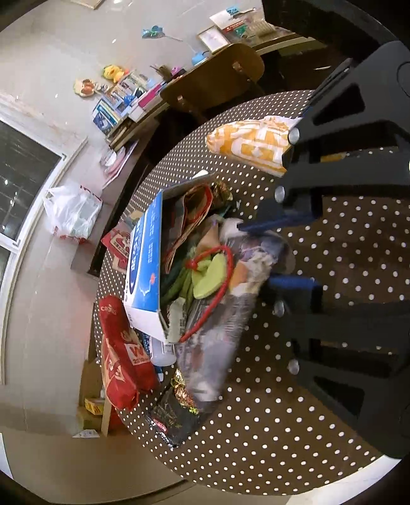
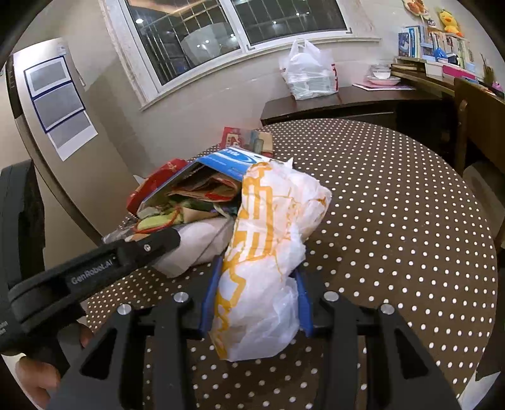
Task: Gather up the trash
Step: 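Grasp the yellow-white plastic bag with right tool while left tool grasps the newspaper roll, then carry both held items over the blue wastebasket and open both tools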
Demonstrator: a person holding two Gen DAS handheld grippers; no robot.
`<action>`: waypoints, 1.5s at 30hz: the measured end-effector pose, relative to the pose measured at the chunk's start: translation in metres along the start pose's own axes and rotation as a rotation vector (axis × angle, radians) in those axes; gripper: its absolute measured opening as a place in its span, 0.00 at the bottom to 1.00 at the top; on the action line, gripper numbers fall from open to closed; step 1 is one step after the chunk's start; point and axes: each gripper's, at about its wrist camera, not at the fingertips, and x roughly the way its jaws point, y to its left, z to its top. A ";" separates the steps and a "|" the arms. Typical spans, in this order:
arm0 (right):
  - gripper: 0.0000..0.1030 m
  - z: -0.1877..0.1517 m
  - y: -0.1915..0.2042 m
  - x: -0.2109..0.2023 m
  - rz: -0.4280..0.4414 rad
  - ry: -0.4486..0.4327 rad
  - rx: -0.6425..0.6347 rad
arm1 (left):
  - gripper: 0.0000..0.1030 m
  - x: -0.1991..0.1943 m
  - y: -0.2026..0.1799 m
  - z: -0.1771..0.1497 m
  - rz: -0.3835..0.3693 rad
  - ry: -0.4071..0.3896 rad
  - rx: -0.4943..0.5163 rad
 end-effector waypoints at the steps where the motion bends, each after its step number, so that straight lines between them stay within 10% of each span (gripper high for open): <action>1: 0.41 -0.001 0.002 -0.003 0.002 -0.007 -0.003 | 0.17 -0.003 -0.001 -0.001 -0.006 -0.003 0.007; 22: 0.41 -0.033 0.109 -0.047 0.130 -0.020 -0.165 | 0.12 -0.159 0.032 -0.044 0.054 -0.247 0.104; 45: 0.41 -0.129 0.396 0.083 0.463 0.226 -0.519 | 0.12 -0.211 0.326 -0.090 0.554 -0.210 -0.307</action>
